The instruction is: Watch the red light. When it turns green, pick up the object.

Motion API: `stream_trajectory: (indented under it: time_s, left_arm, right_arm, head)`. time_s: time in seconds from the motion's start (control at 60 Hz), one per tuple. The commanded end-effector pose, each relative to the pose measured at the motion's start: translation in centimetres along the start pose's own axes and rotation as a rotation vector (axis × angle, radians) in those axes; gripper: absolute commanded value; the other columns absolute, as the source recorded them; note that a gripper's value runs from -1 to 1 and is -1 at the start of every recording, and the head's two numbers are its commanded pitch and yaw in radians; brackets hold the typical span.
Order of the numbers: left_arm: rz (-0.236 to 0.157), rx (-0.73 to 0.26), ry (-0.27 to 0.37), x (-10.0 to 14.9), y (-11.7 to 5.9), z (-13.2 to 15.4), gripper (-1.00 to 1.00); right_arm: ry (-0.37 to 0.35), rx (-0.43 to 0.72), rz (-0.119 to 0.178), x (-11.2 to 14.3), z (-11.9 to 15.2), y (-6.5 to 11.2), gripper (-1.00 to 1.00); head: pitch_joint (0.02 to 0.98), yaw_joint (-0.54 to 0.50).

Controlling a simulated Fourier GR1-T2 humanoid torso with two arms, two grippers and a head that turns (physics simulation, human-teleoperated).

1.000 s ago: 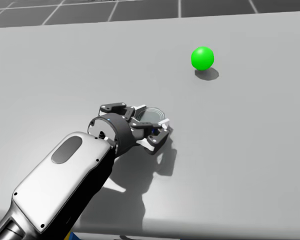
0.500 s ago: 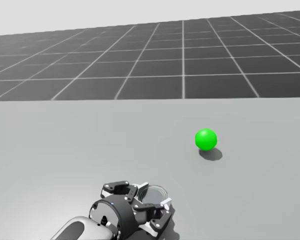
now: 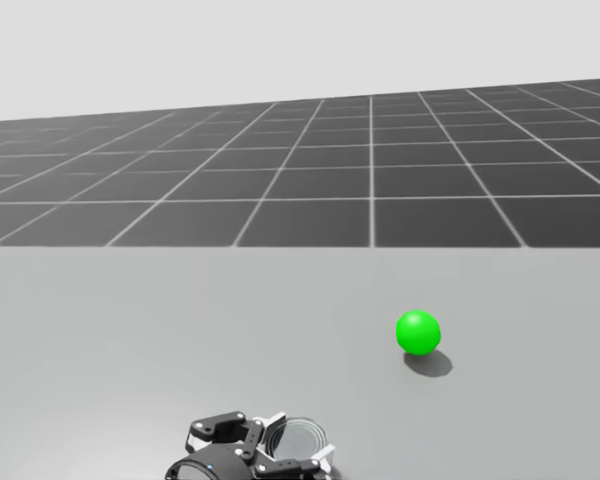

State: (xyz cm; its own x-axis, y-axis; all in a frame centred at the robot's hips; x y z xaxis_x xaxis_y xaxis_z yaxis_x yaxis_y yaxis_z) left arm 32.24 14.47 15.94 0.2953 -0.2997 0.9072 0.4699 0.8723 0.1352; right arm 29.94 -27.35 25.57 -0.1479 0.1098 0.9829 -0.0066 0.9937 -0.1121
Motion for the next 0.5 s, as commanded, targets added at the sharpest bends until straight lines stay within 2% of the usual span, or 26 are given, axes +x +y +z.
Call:
stream_trajectory:
  time_s: [0.017,0.15,0.183,0.233,0.317,0.367,0.45,0.483,0.5]
  left_arm:
    - [-0.041,-0.084,-0.099,4.0,-0.3,1.1,1.00]
    - [-0.054,-0.045,-0.166,6.9,0.3,2.3,1.00]
    - [-0.067,-0.014,-0.203,8.2,0.6,2.8,1.00]
    - [-0.072,-0.003,-0.221,9.1,0.8,3.1,1.00]
    - [-0.114,0.061,-0.279,11.0,1.3,3.6,1.00]
    - [-0.117,0.072,-0.299,11.8,1.5,4.0,1.00]
    - [-0.143,0.123,-0.372,14.1,2.0,5.0,1.00]
    - [-0.145,0.139,-0.401,15.0,2.1,5.5,1.00]
    - [-0.144,0.152,-0.423,15.6,2.2,5.8,1.00]
  right_arm:
    - [0.004,0.002,-0.002,-0.1,-0.1,0.0,-1.00]
    - [0.006,0.003,-0.007,-0.1,-0.1,-0.1,-1.00]
    - [0.004,0.010,-0.008,-0.1,-0.1,-0.1,-1.00]
    - [0.005,0.011,-0.008,-0.2,-0.1,-0.1,-1.00]
    - [0.012,0.017,-0.017,-0.1,-0.1,-0.2,-1.00]
    - [0.015,0.023,-0.023,-0.1,0.0,-0.2,-1.00]
    - [0.017,0.025,-0.032,-0.1,0.0,-0.3,-1.00]
    - [0.017,0.027,-0.032,-0.1,0.0,-0.3,-1.00]
    - [0.022,0.034,-0.040,-0.2,0.0,-0.3,-1.00]
  head:
    - [0.433,0.16]
    - [0.427,0.16]
    - [0.424,0.16]
    - [0.421,0.16]
    - [0.414,0.16]
    - [0.412,0.16]
    - [0.408,0.16]
    - [0.407,0.16]
    - [0.407,0.16]
